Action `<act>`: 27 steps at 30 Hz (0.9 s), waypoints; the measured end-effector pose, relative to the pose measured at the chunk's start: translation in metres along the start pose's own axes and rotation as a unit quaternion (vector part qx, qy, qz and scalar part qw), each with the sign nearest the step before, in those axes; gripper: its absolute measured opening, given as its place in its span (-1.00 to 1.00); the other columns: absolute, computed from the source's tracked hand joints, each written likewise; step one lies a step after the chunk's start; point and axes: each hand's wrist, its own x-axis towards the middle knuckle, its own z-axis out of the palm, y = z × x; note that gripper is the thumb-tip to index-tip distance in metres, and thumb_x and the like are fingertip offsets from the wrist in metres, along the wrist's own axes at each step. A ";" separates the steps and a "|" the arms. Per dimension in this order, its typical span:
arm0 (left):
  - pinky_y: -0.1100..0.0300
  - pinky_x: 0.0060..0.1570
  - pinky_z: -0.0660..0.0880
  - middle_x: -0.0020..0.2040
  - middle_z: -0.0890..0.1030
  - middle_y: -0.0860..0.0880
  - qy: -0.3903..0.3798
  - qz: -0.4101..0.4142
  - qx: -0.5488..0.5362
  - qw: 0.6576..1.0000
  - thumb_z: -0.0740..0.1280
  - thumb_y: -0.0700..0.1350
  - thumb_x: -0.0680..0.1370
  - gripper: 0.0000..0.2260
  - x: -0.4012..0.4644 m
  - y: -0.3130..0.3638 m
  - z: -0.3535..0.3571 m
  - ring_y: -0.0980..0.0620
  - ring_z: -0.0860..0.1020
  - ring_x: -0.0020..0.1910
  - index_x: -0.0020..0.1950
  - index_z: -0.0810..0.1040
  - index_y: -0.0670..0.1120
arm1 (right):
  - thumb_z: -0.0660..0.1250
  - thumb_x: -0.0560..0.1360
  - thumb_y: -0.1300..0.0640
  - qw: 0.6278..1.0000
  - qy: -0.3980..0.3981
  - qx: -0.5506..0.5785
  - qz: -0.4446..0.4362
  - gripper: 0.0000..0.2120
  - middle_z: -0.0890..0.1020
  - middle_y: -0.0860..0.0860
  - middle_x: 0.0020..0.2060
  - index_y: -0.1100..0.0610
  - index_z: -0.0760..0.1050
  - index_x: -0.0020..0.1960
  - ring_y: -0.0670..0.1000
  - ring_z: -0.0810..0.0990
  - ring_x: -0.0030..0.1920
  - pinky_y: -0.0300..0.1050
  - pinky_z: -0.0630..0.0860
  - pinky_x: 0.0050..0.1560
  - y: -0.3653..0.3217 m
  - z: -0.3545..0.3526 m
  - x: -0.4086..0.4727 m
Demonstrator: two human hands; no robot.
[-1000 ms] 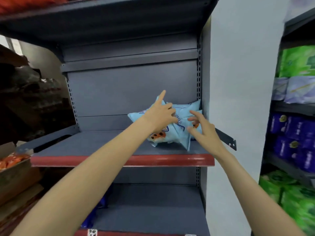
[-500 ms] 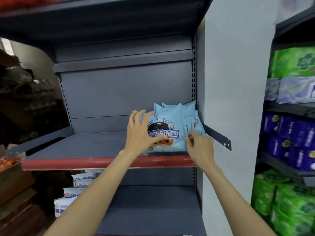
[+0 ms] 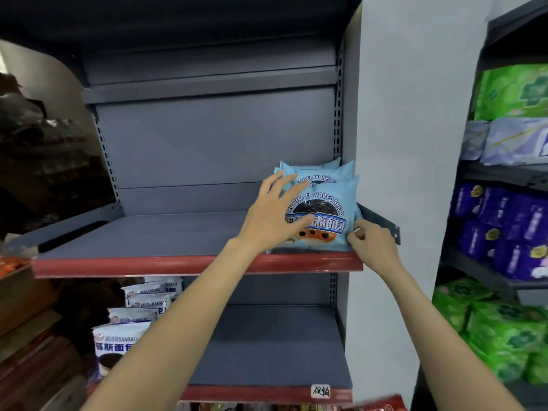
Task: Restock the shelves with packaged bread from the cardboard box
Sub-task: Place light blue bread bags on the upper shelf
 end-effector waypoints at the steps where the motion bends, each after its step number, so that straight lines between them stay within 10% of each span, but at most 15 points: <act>1: 0.17 0.27 0.28 0.46 0.28 0.06 0.031 0.003 -0.031 0.999 0.35 0.13 0.49 -0.45 -0.003 -0.001 -0.001 0.07 0.10 0.46 0.44 0.31 0.11 | 0.23 0.49 0.15 1.000 -0.001 0.012 0.003 -0.85 0.61 0.13 -0.24 0.22 0.45 -0.17 0.21 0.53 -0.15 -0.03 0.43 -0.22 0.000 -0.001 -0.001; 11: 0.27 0.37 0.18 0.42 0.20 0.11 0.182 -0.024 -0.127 0.975 0.49 -0.02 0.38 -0.40 -0.026 -0.001 -0.006 0.05 0.18 0.40 0.37 0.36 0.09 | 0.43 0.42 0.01 0.955 0.018 0.284 -0.083 -0.24 0.34 -0.17 0.30 -0.11 0.06 0.47 -0.16 0.39 0.25 -0.25 0.33 0.13 -0.021 -0.012 -0.028; 18: -0.11 0.42 0.21 0.47 0.23 0.04 0.145 -0.356 -0.470 0.794 0.08 0.08 0.64 -0.64 -0.013 -0.029 -0.010 0.00 0.35 0.36 0.44 0.22 0.11 | 0.49 0.26 -0.22 0.978 0.005 0.198 -0.072 0.05 0.52 -0.05 0.25 -0.26 -0.20 0.46 0.04 0.55 0.16 -0.04 0.50 0.06 -0.029 -0.004 -0.010; 22: -0.13 0.40 0.23 0.49 0.23 0.06 0.049 -0.349 -0.450 0.821 0.01 0.18 0.62 -0.61 -0.006 -0.045 -0.004 -0.01 0.45 0.23 0.45 0.18 0.19 | 0.51 0.28 -0.15 0.981 -0.007 0.186 -0.060 -0.02 0.60 -0.15 -0.16 -0.16 -0.05 0.47 0.01 0.61 -0.11 -0.13 0.44 -0.13 -0.027 -0.008 -0.001; 27: -0.10 0.37 0.30 0.44 0.32 0.11 -0.007 -0.301 -0.457 0.837 0.07 0.44 0.42 -0.38 -0.014 -0.037 0.009 0.03 0.37 0.37 0.43 0.22 0.23 | 0.49 0.24 -0.24 0.981 -0.028 0.182 -0.053 0.00 0.58 -0.05 0.17 -0.25 -0.10 0.45 0.08 0.59 0.09 -0.04 0.51 0.02 -0.033 -0.003 0.001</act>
